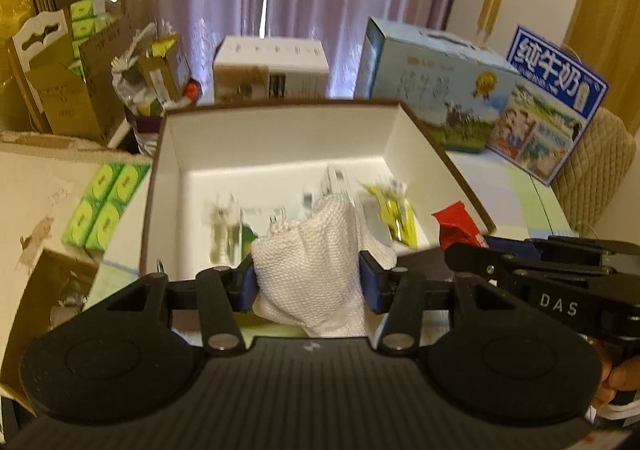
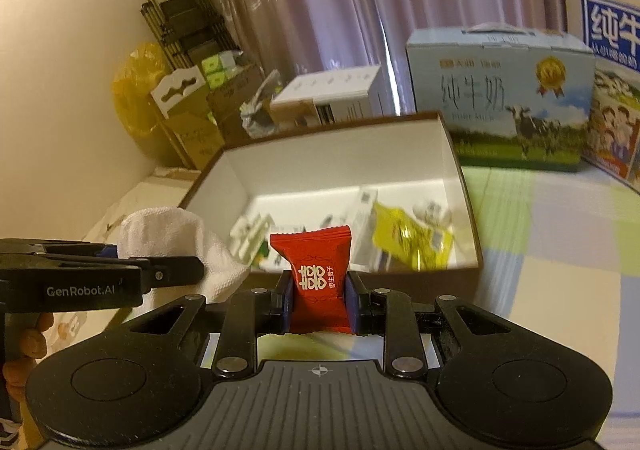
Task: Organize objects
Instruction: 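Carry the white cloth and red packet over the brown box with both tools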
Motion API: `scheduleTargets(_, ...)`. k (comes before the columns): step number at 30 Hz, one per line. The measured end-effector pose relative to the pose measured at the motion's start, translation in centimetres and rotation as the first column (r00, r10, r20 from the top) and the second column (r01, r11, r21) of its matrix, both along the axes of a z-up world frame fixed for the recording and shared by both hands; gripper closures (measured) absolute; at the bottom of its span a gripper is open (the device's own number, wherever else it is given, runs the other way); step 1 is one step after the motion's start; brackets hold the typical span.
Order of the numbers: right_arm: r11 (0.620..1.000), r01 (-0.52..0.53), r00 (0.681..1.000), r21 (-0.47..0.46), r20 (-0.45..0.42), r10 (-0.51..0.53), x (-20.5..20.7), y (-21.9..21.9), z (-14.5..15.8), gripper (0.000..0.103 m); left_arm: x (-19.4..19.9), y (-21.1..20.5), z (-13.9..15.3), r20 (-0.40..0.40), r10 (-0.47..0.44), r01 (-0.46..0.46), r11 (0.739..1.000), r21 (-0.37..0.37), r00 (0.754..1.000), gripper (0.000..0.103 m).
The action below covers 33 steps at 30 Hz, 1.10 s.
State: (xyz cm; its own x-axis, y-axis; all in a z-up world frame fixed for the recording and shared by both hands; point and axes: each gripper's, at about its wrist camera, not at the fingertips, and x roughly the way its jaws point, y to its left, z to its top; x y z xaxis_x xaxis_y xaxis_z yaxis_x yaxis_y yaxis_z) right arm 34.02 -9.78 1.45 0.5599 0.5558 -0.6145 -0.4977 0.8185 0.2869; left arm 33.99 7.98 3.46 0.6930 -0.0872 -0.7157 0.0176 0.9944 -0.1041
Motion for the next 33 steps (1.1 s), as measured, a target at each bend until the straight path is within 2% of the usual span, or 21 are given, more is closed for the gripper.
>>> scheduleTargets(10, 1.000, 0.015, 0.999, -0.018, 0.042, -0.014, 4.2, 2.1, 1.0, 0.080, 5.5, 1.8, 0.8, 0.026, 0.020, -0.020, 1.000, 0.017, 0.999, 0.058)
scheduleTargets(23, 0.995, 0.077, 0.997, -0.061, 0.005, -0.077, 10.2, 3.2, -0.9, 0.080, 12.8, 2.6, -1.1, -0.029, 0.021, -0.019, 0.998, 0.066, 0.999, 0.058)
scheduleTargets(29, 0.991, 0.098, 0.995, -0.089, -0.019, -0.100, 12.5, 3.6, -2.1, 0.080, 15.5, 2.9, -2.7, -0.065, 0.028, -0.021, 0.995, 0.093, 0.998, 0.058)
scheduleTargets(33, 0.988, 0.108, 0.993, -0.108, -0.026, -0.112, 13.6, 3.9, -2.8, 0.080, 17.0, 3.3, -4.0, -0.099, 0.036, -0.028, 0.996, 0.087, 0.994, 0.058)
